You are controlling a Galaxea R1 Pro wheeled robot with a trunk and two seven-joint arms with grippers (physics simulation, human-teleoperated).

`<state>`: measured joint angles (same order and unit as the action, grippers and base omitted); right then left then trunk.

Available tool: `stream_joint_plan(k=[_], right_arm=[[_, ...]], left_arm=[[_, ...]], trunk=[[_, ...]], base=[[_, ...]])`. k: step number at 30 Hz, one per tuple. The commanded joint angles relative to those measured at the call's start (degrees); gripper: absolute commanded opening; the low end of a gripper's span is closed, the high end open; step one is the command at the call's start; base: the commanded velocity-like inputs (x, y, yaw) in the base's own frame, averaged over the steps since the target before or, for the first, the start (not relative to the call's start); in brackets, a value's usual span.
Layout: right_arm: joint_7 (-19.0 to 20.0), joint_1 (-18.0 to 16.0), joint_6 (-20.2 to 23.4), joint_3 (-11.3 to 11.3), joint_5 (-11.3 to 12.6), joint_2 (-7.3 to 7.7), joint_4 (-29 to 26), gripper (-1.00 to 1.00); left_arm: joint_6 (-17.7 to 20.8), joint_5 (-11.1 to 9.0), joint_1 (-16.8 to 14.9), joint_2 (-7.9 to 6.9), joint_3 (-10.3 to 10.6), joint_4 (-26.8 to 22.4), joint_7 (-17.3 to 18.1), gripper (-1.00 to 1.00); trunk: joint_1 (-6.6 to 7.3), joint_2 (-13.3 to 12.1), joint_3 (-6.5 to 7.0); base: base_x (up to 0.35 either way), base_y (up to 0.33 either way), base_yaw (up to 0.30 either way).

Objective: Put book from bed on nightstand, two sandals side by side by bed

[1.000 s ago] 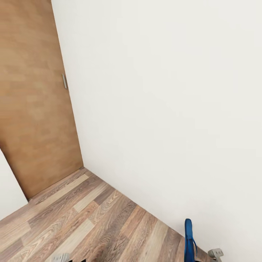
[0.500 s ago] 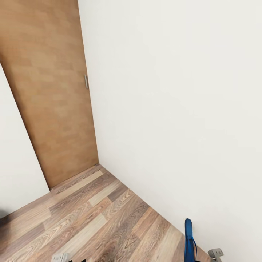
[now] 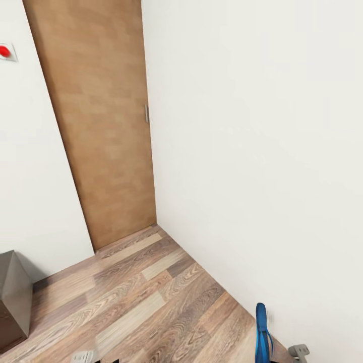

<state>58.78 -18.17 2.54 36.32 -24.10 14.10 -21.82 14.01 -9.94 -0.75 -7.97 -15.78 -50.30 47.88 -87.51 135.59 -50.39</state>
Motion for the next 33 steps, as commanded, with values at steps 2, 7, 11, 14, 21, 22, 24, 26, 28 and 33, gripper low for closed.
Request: stream_joint_plan(k=[2, 7, 11, 14, 21, 22, 24, 26, 28, 33], right_arm=[[0.37, -0.04, 0.27, 0.5, -0.33, -0.04, -0.06, -1.0], [0.37, -0.03, 0.27, 0.5, -0.33, -0.04, -0.06, -1.0], [0.37, -0.03, 0.27, 0.5, -0.33, -0.04, -0.06, -1.0], [0.37, -0.03, 0.3, 0.5, -0.33, -0.04, -0.06, -1.0], [0.37, -0.03, 0.31, 0.45, -0.33, -0.04, -0.06, -1.0], [0.37, -0.03, 0.31, 0.44, -0.33, -0.04, -0.06, -1.0], [0.37, -0.03, 0.31, 0.45, -0.33, -0.04, -0.06, -1.0], [0.37, -0.05, 0.33, 0.47, -0.33, -0.04, -0.06, -1.0], [0.37, -0.03, 0.31, 0.44, -0.33, -0.04, -0.06, -1.0], [0.37, -0.05, 0.31, 0.42, -0.41, -0.04, -0.06, -1.0]], left_arm=[[0.58, -0.43, -0.04, -0.02, -0.04, 0.02, 0.19, 1.0], [0.58, -0.43, -0.04, -0.01, -0.04, 0.02, 0.19, 1.0], [0.58, -0.43, -0.04, -0.01, -0.04, 0.02, 0.19, 1.0], [0.58, -0.43, -0.04, -0.02, -0.04, 0.02, 0.19, 1.0], [0.58, -0.43, -0.04, 0.06, -0.04, 0.02, 0.19, 1.0], [0.58, -0.43, -0.04, 0.06, -0.04, 0.02, 0.19, 1.0], [0.58, -0.4, -0.04, 0.06, -0.04, 0.02, 0.19, 1.0], [0.58, -0.42, -0.04, 0.06, -0.04, 0.02, 0.19, 1.0], [0.58, -0.41, -0.04, 0.06, -0.04, 0.02, 0.19, 1.0], [0.58, -0.43, -0.04, 0.06, -0.04, 0.02, 0.19, 1.0]], trunk=[[0.01, 0.02, -0.06], [0.01, 0.02, -0.06], [0.01, 0.02, -0.06], [0.01, 0.02, -0.06], [0.01, 0.02, -0.06], [0.01, 0.02, -0.06], [0.01, 0.02, -0.06], [0.01, 0.02, -0.06], [0.01, 0.02, -0.06], [0.01, 0.02, -0.06]], base=[[0.0, 0.0, 0.288], [0.0, 0.0, 0.288], [0.0, 0.0, 0.288], [0.0, 0.0, 0.288], [0.0, 0.0, 0.289], [0.0, 0.0, 0.289], [0.0, 0.0, 0.289], [0.0, 0.0, 0.289], [0.0, 0.0, 0.289], [0.0, 0.0, 0.289]])
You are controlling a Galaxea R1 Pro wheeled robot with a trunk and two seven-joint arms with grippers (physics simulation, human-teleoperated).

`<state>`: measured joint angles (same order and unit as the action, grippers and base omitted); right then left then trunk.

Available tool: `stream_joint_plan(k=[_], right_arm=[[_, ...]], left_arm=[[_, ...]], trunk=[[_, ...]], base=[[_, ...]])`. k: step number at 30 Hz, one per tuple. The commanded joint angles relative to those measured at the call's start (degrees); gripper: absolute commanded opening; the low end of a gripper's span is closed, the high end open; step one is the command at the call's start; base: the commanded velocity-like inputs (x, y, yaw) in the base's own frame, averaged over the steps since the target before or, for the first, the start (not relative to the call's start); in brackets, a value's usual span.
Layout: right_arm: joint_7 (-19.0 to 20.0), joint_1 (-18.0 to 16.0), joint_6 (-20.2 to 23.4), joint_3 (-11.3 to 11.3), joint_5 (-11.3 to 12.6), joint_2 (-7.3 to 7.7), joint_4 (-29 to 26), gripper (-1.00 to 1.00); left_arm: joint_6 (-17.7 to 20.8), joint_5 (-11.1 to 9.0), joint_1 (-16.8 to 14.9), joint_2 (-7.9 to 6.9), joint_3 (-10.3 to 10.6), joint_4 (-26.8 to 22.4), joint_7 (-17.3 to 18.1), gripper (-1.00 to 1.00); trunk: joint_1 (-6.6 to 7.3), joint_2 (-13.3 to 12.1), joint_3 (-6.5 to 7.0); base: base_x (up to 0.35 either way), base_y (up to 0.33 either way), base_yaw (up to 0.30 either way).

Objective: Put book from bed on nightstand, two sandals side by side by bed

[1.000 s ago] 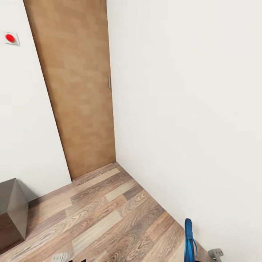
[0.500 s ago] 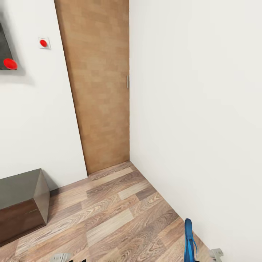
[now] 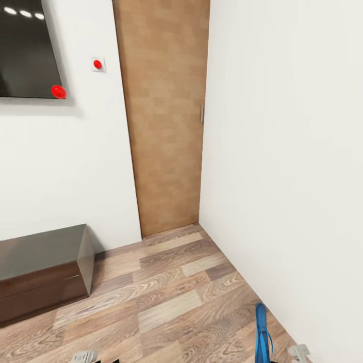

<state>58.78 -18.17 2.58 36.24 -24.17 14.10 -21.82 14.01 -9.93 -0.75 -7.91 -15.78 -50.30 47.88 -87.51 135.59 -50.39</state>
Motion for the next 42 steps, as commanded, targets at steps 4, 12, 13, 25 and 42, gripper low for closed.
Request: stream_joint_plan(k=[4, 12, 13, 25, 42], right_arm=[[0.37, -0.03, 0.29, 0.5, -0.34, -0.04, -0.06, -1.0], [0.37, -0.03, 0.28, 0.49, -0.42, -0.04, -0.06, -1.0], [0.37, -0.03, 0.28, 0.49, -0.43, -0.04, -0.06, -1.0], [0.37, -0.03, 0.27, 0.5, -0.44, -0.04, -0.05, -1.0], [0.37, -0.04, 0.28, 0.49, -0.44, -0.04, 0.02, -1.0]], left_arm=[[0.58, -0.4, -0.04, 0.0, -0.04, 0.02, 0.19, 1.0], [0.58, -0.35, -0.04, 0.0, -0.04, 0.02, 0.19, 1.0], [0.58, -0.35, -0.04, 0.0, -0.04, 0.02, 0.19, 1.0], [0.58, -0.35, -0.04, 0.0, 0.0, 0.02, 0.19, 1.0], [0.67, -0.35, -0.04, 0.0, 0.05, 0.02, 0.19, 1.0]], trunk=[[0.01, 0.02, -0.06], [0.01, 0.02, -0.06], [0.01, 0.02, -0.06], [0.01, 0.02, -0.06], [1.33, -2.38, 1.02]], base=[[0.0, 0.0, 0.289], [0.0, 0.0, 0.289], [0.0, 0.0, 0.289], [0.0, 0.0, 0.289], [0.0, 0.0, 0.289]])
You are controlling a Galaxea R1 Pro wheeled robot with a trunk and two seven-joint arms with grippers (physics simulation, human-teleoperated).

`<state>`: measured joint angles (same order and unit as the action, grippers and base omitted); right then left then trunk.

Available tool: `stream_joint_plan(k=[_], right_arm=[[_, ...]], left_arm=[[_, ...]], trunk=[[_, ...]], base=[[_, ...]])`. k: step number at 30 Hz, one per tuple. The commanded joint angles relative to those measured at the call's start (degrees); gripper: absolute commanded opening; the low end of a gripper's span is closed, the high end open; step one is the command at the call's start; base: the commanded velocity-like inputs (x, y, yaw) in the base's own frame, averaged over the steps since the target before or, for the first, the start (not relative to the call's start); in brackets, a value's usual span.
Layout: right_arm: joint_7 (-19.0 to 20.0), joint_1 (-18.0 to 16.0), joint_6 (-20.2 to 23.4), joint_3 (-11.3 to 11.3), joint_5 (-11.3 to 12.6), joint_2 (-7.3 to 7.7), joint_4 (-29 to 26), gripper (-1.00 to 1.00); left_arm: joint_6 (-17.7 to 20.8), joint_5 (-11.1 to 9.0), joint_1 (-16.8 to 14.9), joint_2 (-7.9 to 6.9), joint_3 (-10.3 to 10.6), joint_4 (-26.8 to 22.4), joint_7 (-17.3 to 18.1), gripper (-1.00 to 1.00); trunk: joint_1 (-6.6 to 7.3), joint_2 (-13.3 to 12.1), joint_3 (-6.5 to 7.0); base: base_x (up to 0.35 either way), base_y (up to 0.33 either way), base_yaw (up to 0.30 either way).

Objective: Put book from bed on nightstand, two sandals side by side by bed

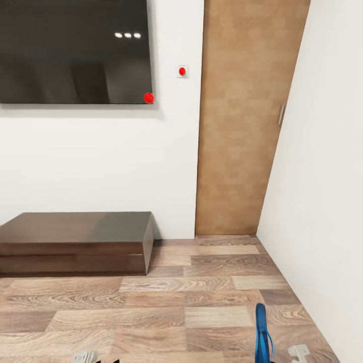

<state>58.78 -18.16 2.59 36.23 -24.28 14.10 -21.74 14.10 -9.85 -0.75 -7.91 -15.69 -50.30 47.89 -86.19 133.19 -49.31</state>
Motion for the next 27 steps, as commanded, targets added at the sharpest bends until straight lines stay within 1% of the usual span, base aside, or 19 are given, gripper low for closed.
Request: stream_joint_plan(k=[1, 27], right_arm=[[0.37, -0.04, 0.28, 0.5, -0.33, -0.04, -0.06, -1.0], [0.37, -0.03, 0.24, 0.37, -0.41, -0.04, -0.06, -1.0]], left_arm=[[0.58, -0.43, -0.04, 0.0, -0.04, 0.02, 0.19, 1.0], [0.52, -0.43, -0.04, 0.0, -0.04, 0.02, 0.19, 1.0]], trunk=[[0.01, 0.02, -0.06], [0.01, 0.02, -0.06]], base=[[0.0, 0.0, 0.289], [0.0, 0.0, 0.289]])
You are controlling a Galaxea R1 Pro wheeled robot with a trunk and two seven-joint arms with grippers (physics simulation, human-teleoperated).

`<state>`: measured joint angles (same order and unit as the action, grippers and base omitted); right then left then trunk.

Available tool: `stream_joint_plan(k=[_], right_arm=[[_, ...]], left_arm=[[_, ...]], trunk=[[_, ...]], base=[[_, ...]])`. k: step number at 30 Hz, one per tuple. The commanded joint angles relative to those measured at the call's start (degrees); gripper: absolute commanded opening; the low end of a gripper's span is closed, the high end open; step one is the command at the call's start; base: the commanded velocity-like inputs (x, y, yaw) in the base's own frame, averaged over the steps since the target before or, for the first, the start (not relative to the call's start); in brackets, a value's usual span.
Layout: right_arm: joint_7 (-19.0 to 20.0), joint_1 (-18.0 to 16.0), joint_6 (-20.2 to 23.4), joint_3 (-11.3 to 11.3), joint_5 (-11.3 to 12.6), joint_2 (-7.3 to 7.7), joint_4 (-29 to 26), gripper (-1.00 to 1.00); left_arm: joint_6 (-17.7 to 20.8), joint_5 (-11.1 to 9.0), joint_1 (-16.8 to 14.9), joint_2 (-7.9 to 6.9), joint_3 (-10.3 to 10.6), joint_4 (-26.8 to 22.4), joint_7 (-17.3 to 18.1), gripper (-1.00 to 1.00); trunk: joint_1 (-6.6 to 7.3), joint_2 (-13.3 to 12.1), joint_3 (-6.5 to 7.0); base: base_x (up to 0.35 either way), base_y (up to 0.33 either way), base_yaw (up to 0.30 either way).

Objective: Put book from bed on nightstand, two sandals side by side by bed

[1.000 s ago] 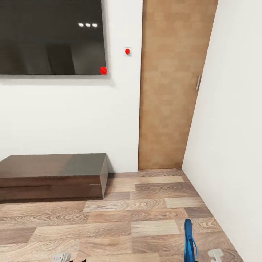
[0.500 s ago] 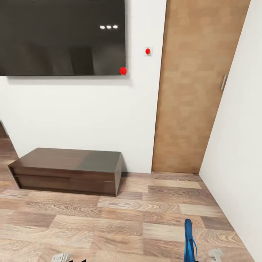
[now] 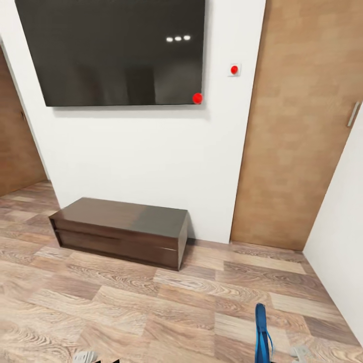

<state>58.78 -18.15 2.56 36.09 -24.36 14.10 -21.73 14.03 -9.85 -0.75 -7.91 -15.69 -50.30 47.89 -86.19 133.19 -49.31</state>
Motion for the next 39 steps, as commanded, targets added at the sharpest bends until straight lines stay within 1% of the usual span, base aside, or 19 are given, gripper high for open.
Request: stream_joint_plan(k=[1, 39], right_arm=[[0.37, -0.05, 0.26, 0.52, -0.33, -0.04, -0.06, -1.0], [0.37, -0.05, 0.26, 0.56, -0.34, -0.04, 0.02, -1.0]], left_arm=[[0.59, -0.43, -0.04, 0.0, -0.04, 0.02, 0.19, 1.0], [0.56, -0.43, -0.04, 0.0, -0.04, 0.02, 0.19, 1.0]], trunk=[[0.01, 0.02, -0.06], [0.01, 0.02, -0.06]], base=[[0.0, 0.0, 0.289], [0.0, 0.0, 0.289]])
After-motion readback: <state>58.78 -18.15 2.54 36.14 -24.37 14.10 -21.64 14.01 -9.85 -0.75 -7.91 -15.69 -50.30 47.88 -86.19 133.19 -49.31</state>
